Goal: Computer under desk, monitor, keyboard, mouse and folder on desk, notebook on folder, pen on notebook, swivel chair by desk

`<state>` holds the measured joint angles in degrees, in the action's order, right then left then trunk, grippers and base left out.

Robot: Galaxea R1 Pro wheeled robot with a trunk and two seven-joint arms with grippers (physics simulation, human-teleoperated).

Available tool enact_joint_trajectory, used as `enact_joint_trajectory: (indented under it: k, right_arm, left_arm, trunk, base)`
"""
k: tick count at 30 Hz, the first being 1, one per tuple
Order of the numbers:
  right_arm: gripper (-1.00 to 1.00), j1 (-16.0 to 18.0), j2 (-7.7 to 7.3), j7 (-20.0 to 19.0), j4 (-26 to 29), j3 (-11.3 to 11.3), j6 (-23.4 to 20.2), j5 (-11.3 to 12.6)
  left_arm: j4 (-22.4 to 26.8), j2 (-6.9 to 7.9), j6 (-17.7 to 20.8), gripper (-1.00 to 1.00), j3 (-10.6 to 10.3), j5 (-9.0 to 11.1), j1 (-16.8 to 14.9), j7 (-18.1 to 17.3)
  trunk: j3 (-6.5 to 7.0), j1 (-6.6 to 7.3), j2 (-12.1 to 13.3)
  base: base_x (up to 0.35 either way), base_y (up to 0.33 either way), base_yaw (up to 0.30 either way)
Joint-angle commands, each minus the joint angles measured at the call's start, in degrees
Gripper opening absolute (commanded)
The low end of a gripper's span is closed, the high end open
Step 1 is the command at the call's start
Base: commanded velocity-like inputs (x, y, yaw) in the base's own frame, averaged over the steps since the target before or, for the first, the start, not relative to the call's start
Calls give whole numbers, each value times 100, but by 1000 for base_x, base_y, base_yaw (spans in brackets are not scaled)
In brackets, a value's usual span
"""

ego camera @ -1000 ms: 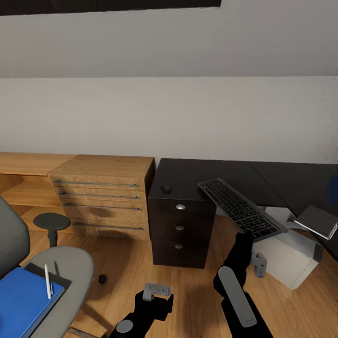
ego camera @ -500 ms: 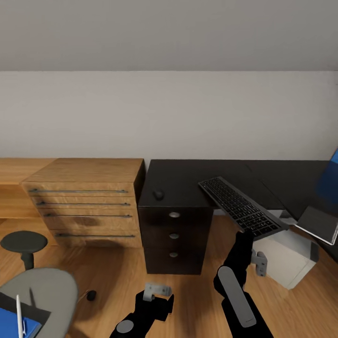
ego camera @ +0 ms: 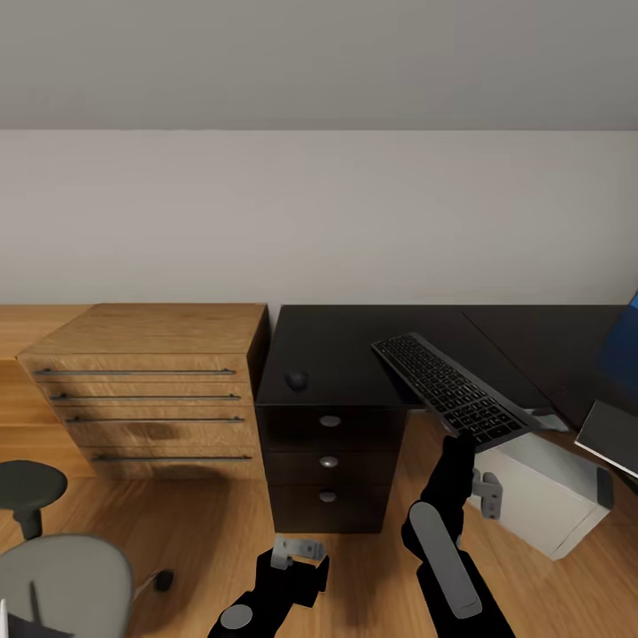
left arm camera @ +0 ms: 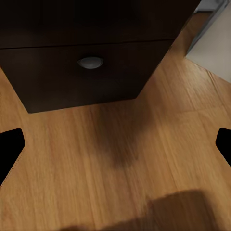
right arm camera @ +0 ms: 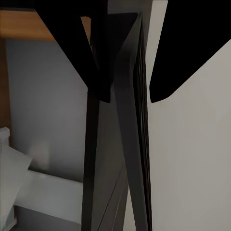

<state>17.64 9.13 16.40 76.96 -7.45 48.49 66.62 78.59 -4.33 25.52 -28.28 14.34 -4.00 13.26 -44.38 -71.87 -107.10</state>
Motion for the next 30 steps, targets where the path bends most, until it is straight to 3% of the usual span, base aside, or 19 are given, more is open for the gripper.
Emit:
enact_joint_trajectory:
  k: [1,8,30]
  right_arm:
    - [-100,3,-1,65,-34,-10,73,272]
    - [-100,3,1,72,-45,-27,65,272]
    - [-100,3,15,81,-67,-46,58,272]
  left_arm:
    - [7,2,18,100,-11,60,-5,54]
    - [7,0,19,100,-18,60,-5,53]
    - [-45,-7,15,100,-20,60,-5,53]
  trunk:
    - [-6,-2,-2]
    - [-6,-2,-2]
    - [-6,-2,-2]
  base:
    - [225,56,0]
    - [156,63,0]
    - [5,2,0]
